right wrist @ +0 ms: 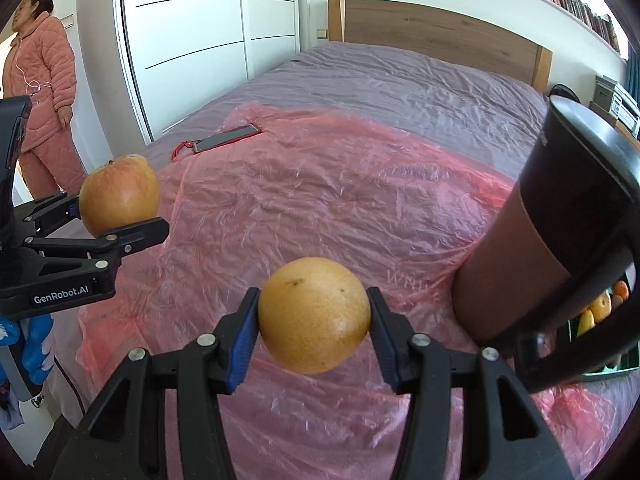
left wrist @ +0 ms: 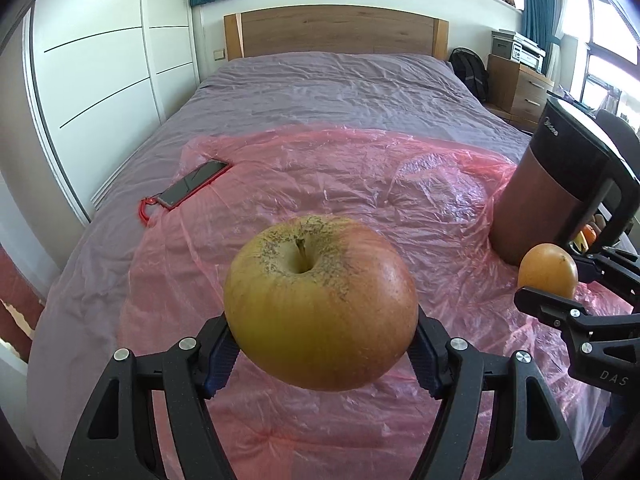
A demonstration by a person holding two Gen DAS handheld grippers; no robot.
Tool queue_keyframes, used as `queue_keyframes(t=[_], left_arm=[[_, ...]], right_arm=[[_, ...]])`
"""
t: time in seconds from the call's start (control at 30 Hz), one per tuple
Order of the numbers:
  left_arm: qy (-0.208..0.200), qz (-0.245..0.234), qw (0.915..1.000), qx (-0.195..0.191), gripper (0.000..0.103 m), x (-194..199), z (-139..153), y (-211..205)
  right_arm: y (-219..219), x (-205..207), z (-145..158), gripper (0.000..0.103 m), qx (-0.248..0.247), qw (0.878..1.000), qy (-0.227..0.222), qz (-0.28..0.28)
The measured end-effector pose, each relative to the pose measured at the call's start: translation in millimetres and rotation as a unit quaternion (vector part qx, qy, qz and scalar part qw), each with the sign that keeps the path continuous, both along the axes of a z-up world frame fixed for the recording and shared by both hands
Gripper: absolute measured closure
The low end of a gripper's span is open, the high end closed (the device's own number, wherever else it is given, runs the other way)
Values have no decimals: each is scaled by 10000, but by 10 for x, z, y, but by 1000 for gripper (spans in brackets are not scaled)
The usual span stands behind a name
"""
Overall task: Organize fruits
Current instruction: 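Lift the apple and yellow citrus and carry them past the kettle to the tray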
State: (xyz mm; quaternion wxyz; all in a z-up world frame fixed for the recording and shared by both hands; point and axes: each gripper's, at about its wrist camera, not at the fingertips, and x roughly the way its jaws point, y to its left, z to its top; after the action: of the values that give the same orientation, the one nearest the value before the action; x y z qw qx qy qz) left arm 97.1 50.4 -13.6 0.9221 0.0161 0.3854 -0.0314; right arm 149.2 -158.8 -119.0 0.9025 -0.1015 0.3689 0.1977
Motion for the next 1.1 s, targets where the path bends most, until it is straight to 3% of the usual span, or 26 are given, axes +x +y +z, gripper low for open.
queue_keyframes(t=[0.37,0.67,0.87,1.1], left_arm=[[-2,-349,9994,26,36,-528,143,-366],[18,-905,9959,68,36,-774,301,-1001],[115,-1476,9889,102,36,-845,400,-1646],[237,-2254,9739,137,35,-854,437,-2543]], right_arm=[[-474,-520,37,39,-87,9994,4,-342],[-1147,-806,109,39,53,9968,-108,-788],[-1780,-935,112,39,143,9923,-173,-1221],[-2678,-975,129,39,197,9823,-269,-1843]])
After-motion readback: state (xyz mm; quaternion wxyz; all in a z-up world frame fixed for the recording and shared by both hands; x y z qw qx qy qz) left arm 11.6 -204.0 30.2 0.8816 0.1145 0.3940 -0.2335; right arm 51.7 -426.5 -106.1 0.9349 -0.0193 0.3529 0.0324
